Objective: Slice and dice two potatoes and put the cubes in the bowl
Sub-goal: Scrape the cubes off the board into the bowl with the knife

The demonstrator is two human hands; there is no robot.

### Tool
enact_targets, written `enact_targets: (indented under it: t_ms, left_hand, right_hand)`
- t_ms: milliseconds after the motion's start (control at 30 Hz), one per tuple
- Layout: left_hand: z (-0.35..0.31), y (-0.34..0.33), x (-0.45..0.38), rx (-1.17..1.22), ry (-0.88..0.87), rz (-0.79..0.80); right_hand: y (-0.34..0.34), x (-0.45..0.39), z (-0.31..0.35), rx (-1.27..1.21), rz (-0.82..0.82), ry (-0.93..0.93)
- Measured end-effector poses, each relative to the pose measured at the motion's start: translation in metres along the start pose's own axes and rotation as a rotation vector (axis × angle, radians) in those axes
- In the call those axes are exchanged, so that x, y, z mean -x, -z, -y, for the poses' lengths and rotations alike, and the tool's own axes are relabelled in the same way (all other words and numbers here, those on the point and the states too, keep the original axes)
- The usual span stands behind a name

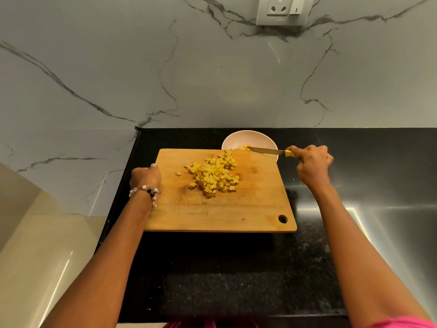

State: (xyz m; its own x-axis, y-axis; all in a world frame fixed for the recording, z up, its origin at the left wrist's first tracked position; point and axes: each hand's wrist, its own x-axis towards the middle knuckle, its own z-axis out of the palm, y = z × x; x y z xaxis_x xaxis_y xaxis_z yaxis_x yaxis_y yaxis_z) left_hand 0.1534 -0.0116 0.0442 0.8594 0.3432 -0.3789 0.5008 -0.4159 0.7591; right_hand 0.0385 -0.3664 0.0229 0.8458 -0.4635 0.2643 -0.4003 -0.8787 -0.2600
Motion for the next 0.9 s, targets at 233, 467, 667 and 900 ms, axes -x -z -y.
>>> enact_targets:
  t_ms: [233, 467, 667, 900]
  left_hand:
    - [0.002, 0.000, -0.003, 0.004, 0.004, -0.014]
    - [0.003, -0.003, 0.005, 0.010, 0.001, 0.018]
    - [-0.005, -0.013, 0.015, 0.005, 0.044, 0.041]
    - [-0.015, -0.028, 0.027, 0.033, 0.043, 0.079]
  right_hand:
    - [-0.003, -0.005, 0.010, 0.013, -0.059, -0.054]
    - [0.013, 0.023, 0.014, -0.171, -0.203, 0.045]
    - [0.022, 0.076, 0.011, -0.285, -0.109, 0.341]
    - [0.024, 0.097, 0.000, -0.220, -0.053, 0.287]
